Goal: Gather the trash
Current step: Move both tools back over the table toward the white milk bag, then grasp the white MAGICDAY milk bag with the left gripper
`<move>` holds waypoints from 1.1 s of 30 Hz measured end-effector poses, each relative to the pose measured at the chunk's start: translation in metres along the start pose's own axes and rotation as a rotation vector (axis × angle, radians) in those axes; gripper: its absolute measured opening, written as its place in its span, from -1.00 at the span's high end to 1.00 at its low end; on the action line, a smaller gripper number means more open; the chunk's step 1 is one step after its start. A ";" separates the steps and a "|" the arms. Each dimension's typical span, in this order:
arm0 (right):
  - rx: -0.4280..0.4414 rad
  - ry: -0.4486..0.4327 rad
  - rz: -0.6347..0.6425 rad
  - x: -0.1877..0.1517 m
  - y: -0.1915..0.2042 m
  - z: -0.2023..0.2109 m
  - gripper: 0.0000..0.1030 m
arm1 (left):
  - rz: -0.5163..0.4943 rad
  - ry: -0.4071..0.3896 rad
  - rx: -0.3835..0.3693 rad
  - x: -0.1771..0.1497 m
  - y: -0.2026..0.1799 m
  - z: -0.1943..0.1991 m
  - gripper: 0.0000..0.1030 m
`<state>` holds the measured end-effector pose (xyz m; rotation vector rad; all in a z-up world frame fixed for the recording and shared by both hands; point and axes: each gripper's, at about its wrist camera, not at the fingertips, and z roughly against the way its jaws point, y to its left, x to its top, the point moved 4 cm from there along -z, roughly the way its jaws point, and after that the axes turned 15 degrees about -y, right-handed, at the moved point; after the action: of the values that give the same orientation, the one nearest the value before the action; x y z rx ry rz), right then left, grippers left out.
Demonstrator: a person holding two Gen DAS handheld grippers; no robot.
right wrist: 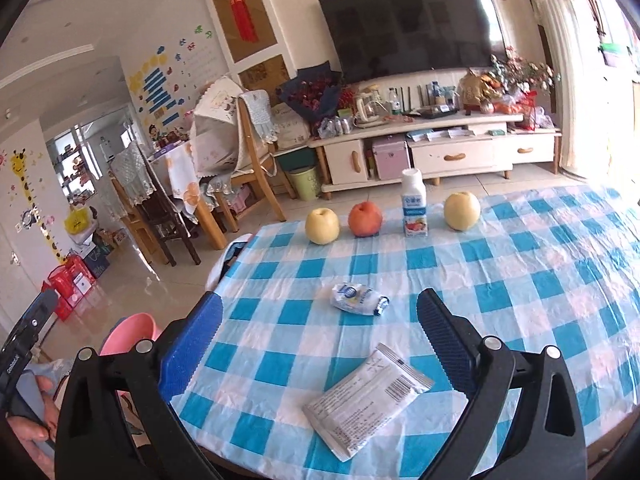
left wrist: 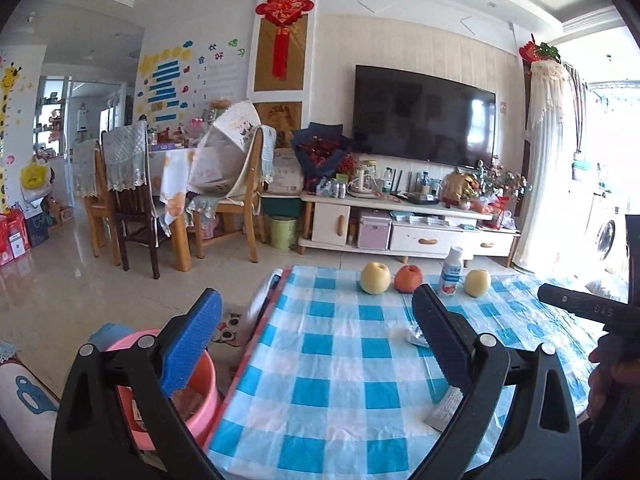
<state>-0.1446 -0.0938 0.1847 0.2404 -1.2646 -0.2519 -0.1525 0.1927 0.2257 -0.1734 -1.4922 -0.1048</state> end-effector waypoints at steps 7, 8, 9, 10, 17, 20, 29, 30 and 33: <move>-0.076 0.093 -0.077 -0.015 -0.067 -0.044 -0.88 | 0.038 0.158 -0.052 -0.049 -0.041 -0.056 -0.87; -0.086 0.099 -0.085 -0.015 -0.074 -0.051 -0.88 | 0.052 0.188 -0.063 -0.058 -0.049 -0.067 -0.87; -0.093 0.101 -0.092 -0.014 -0.082 -0.058 -0.88 | 0.071 0.221 -0.073 -0.067 -0.057 -0.078 -0.87; -0.106 0.099 -0.094 -0.014 -0.089 -0.063 -0.88 | 0.094 0.252 -0.084 -0.075 -0.064 -0.088 -0.87; -0.156 0.108 -0.094 -0.008 -0.130 -0.094 -0.88 | 0.278 0.476 -0.113 -0.140 -0.125 -0.166 -0.87; -0.159 0.100 -0.112 -0.003 -0.141 -0.095 -0.88 | 0.286 0.524 -0.100 -0.162 -0.156 -0.196 -0.87; -0.112 0.101 -0.190 0.003 -0.157 -0.084 -0.88 | 0.261 0.669 0.042 -0.213 -0.198 -0.275 -0.84; -0.108 0.104 -0.191 0.003 -0.157 -0.084 -0.88 | 0.250 0.680 0.056 -0.215 -0.199 -0.280 -0.84; -0.104 0.118 -0.195 0.000 -0.161 -0.085 -0.88 | 0.227 0.719 0.104 -0.226 -0.201 -0.293 -0.75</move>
<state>-0.0714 -0.2427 0.1098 0.2860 -1.1086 -0.4635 0.0820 -0.0654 -0.0094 -0.1941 -0.7524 0.0889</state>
